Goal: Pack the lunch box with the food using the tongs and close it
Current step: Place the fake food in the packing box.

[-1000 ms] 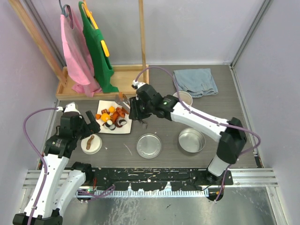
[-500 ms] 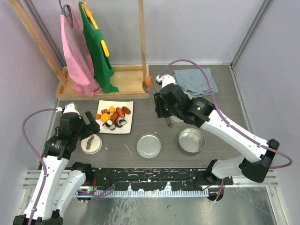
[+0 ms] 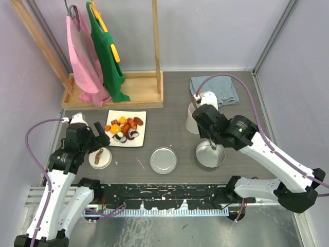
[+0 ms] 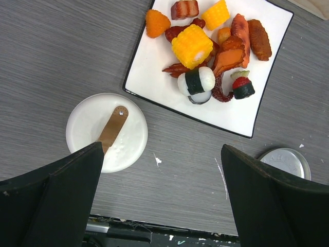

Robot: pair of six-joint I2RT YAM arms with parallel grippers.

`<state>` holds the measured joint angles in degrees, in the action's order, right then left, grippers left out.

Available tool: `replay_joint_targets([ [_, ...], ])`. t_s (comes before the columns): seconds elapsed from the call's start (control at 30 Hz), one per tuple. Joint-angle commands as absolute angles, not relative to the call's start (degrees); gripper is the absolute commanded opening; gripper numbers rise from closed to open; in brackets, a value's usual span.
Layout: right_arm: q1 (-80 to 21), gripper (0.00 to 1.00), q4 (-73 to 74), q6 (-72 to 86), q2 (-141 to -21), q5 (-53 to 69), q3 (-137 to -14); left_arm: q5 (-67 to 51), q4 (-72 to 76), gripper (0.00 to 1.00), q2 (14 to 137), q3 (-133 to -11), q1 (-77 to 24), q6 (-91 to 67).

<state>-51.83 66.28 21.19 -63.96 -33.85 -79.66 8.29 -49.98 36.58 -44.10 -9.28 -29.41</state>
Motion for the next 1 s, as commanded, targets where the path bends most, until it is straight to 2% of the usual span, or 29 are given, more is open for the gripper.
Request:
replay_joint_targets([
  [0.0,-51.59,0.31,67.99,22.91,-63.91,-37.37,-77.62,7.79,-48.31,0.98,36.57,-45.97,-9.38,-29.81],
  [0.4,-51.61,0.33,68.22,23.88,-64.68,-35.84,-72.27,7.47,-48.20,0.98,36.56,-45.86,-9.40,-29.85],
  [0.97,-51.50,0.44,65.76,22.60,-65.89,-36.40,-71.73,7.42,-48.20,0.98,37.01,-45.95,-9.40,-29.72],
])
